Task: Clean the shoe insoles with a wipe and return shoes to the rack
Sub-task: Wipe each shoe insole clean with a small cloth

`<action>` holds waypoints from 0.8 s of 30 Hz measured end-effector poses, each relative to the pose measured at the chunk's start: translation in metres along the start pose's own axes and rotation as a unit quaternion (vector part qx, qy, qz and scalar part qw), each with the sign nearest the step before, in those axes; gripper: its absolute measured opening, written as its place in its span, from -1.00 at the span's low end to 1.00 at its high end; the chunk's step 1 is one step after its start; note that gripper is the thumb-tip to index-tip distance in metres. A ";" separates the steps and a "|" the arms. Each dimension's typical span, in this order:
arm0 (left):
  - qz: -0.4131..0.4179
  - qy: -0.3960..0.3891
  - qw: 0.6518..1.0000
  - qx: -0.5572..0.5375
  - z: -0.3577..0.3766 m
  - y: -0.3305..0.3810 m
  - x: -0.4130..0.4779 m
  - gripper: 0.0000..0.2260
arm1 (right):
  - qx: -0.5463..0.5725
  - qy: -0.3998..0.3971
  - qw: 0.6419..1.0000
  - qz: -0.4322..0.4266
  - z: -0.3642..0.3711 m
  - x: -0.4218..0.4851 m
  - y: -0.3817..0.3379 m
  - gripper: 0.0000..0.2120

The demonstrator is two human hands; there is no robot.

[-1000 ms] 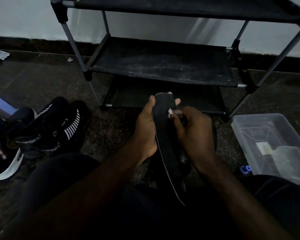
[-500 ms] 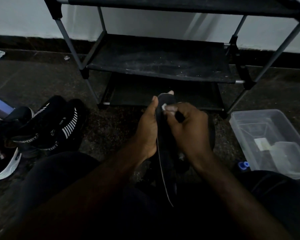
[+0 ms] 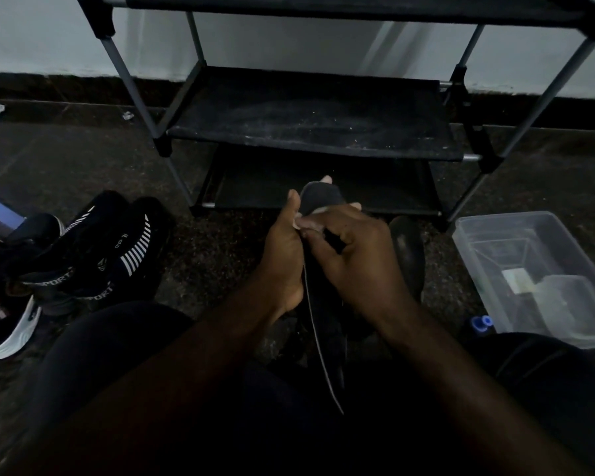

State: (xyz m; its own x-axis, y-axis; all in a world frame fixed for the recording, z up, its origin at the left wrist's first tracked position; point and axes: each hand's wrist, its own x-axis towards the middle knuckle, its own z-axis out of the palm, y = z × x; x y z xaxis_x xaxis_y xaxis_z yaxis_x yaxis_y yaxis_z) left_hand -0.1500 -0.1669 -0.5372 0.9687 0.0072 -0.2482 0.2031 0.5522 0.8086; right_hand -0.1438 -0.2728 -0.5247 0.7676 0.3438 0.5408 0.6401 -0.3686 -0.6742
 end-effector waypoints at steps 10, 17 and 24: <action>-0.006 -0.022 1.000 0.012 -0.006 -0.004 0.006 -0.50 | -0.009 -0.013 0.998 -0.053 -0.008 -0.006 0.009 -0.88; -0.048 -0.021 0.998 0.023 0.005 -0.010 0.005 -0.54 | -0.027 0.067 0.997 0.024 -0.012 0.005 0.026 -0.86; -0.042 -0.022 0.998 0.044 0.003 -0.004 0.007 -0.54 | -0.008 0.048 0.999 0.009 -0.007 -0.002 0.020 -0.88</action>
State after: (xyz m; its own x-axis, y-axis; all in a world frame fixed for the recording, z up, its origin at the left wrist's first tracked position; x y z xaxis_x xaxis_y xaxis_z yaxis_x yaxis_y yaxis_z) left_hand -0.1435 -0.1711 -0.5406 0.9528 -0.0725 -0.2947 0.2929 0.4741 0.8303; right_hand -0.1317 -0.2873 -0.5355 0.7778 0.2532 0.5752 0.6263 -0.3878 -0.6763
